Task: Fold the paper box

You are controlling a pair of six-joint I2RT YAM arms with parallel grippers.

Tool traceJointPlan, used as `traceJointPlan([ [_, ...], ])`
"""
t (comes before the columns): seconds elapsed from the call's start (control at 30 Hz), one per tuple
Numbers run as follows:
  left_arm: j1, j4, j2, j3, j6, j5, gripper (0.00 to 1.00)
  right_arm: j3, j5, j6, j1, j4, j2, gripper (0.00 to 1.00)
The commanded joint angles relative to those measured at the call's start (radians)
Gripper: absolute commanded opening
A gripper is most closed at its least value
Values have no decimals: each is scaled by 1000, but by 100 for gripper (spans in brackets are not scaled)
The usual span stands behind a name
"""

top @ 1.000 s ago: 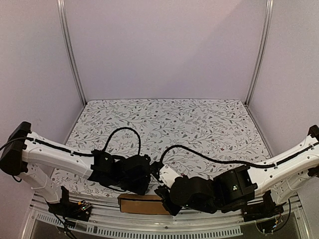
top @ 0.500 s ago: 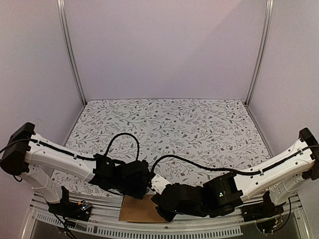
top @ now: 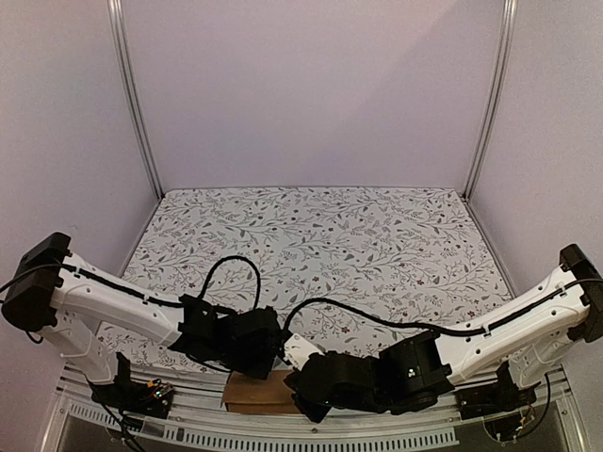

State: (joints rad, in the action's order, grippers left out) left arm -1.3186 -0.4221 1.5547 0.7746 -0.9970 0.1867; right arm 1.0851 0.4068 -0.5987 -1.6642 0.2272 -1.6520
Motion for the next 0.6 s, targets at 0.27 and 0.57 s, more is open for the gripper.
traceJointPlan([
  [0.27, -24, 65, 36, 5, -15, -35, 0, 0, -158, 92, -51, -39, -74, 4],
  [0.57, -31, 83, 52, 11, -18, -44, 0, 17, -182, 99, -76, -14, -116, 4],
])
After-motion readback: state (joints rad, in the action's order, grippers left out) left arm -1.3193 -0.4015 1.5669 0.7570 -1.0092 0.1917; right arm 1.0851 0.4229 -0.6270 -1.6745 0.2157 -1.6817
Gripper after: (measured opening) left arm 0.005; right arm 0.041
